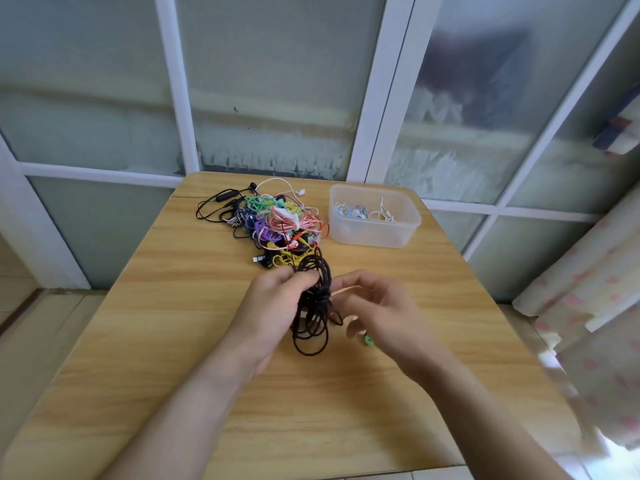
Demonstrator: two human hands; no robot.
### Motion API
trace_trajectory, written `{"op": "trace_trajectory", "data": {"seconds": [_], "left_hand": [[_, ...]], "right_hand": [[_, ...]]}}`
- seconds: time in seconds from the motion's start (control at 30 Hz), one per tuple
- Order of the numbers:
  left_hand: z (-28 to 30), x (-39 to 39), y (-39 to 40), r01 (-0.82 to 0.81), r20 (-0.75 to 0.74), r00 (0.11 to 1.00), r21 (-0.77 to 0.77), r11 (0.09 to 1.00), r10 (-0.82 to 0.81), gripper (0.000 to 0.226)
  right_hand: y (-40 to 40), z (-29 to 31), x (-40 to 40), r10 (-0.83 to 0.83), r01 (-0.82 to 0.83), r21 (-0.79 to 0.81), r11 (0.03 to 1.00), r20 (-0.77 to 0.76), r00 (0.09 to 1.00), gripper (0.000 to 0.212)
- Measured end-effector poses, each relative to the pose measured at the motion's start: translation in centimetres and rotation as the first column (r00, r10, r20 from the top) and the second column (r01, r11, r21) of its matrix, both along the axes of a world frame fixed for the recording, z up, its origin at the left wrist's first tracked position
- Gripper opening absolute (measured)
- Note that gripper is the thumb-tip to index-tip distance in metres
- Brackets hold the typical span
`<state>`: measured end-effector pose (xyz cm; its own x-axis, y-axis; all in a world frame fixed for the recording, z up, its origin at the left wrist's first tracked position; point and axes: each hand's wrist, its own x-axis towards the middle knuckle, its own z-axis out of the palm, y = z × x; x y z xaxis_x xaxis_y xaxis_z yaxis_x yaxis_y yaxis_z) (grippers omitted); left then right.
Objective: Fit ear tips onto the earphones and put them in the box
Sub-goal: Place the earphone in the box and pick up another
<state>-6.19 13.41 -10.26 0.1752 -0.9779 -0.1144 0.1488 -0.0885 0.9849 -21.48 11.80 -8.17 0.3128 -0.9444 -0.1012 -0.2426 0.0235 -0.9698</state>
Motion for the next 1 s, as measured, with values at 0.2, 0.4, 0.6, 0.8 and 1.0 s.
{"op": "trace_trajectory", "data": {"seconds": [0.2,0.4,0.6,0.8,1.0], "left_hand": [[1.3,1.3,0.8,0.198,0.240,0.957,-0.132,0.971,-0.163,0.009],[1.8,1.6,1.9,0.499,0.419,0.777,0.045,0.866,-0.470,0.027],[1.9,2.6,1.9,0.422,0.520,0.732,0.162,0.892,-0.441,0.058],[1.7,3.8,1.8,0.379,0.513,0.771,0.107,0.919,-0.378,0.057],[1.9,4.0,1.7,0.292,0.482,0.828,0.062,0.954,-0.285,0.021]], "right_hand": [[-1.6,-1.0,0.9,-0.110,0.047,0.274,0.960,0.219,0.970,0.026],[-2.0,-0.8,3.2,-0.023,-0.186,0.355,0.916,0.510,0.860,0.033],[-3.1,-0.6,3.1,-0.186,-0.001,0.280,0.960,0.642,0.744,0.033],[-3.5,0.4,2.8,-0.185,0.055,0.321,0.946,0.393,0.901,0.039],[-3.1,0.4,2.6,-0.076,0.005,0.168,0.986,0.423,0.903,0.027]]}}
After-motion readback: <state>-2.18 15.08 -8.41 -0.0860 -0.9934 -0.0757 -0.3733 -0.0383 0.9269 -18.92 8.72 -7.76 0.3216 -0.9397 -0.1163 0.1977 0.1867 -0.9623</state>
